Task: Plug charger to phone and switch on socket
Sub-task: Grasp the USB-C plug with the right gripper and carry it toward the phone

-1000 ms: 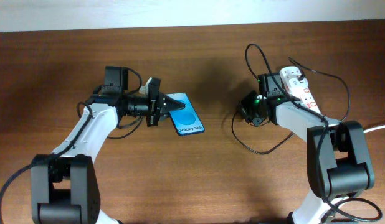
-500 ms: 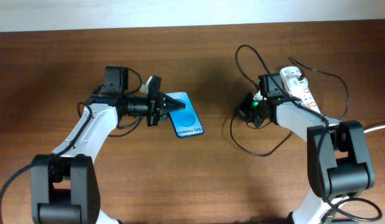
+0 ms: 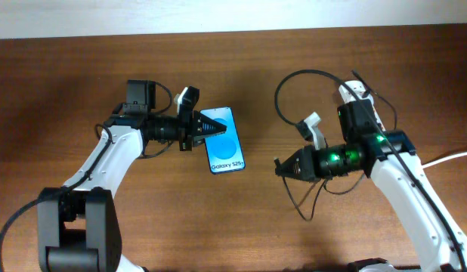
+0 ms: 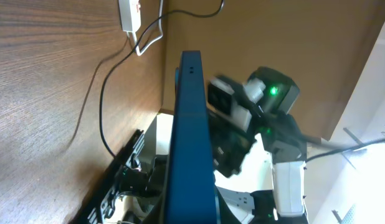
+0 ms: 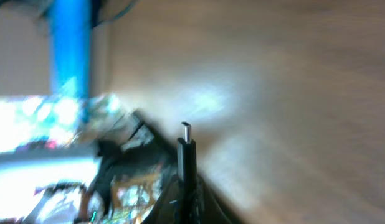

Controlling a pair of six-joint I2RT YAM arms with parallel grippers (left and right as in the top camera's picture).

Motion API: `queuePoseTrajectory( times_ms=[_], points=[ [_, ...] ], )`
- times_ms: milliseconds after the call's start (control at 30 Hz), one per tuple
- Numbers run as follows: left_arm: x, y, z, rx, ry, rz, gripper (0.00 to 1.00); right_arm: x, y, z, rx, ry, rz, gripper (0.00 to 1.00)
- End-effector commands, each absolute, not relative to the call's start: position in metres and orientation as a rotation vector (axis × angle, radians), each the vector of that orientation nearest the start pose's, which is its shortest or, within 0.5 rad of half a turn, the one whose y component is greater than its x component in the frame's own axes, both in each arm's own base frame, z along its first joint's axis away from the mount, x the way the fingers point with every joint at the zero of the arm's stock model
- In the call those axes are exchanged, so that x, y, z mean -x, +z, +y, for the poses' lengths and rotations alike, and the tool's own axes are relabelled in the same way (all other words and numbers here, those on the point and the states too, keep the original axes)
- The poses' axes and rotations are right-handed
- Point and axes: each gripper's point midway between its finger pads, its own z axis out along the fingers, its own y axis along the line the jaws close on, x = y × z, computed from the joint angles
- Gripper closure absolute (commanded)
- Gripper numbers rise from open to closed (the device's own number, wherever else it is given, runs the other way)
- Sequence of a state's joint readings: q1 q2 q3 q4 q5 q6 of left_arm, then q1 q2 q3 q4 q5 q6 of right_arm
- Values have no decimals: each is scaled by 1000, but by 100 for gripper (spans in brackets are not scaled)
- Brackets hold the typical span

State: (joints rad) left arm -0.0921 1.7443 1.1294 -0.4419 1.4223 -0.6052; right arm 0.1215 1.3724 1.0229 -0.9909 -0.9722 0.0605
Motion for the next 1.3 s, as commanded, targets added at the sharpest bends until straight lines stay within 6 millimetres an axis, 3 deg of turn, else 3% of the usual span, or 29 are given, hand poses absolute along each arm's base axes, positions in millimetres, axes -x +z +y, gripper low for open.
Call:
queuePoseTrajectory(
  times_ms=[0, 267, 667, 833, 1267],
  points=[
    [-329, 210, -202, -6, -2168, 2349, 100, -209, 219, 197, 548, 1714, 2384, 96],
    [-329, 210, -202, -6, -2168, 2349, 100, -177, 228, 236, 794, 1829, 2317, 96],
    [-329, 210, -202, -6, -2168, 2349, 100, -186, 219, 249, 458, 1945, 2578, 95],
    [-330, 211, -202, -15, -2165, 2345, 100, -187, 207, 249, 388, 1852, 2677, 96],
    [-332, 208, -202, -2, -2142, 2355, 100, -195, 204, 268, 328, 1781, 2717, 96]
  ],
)
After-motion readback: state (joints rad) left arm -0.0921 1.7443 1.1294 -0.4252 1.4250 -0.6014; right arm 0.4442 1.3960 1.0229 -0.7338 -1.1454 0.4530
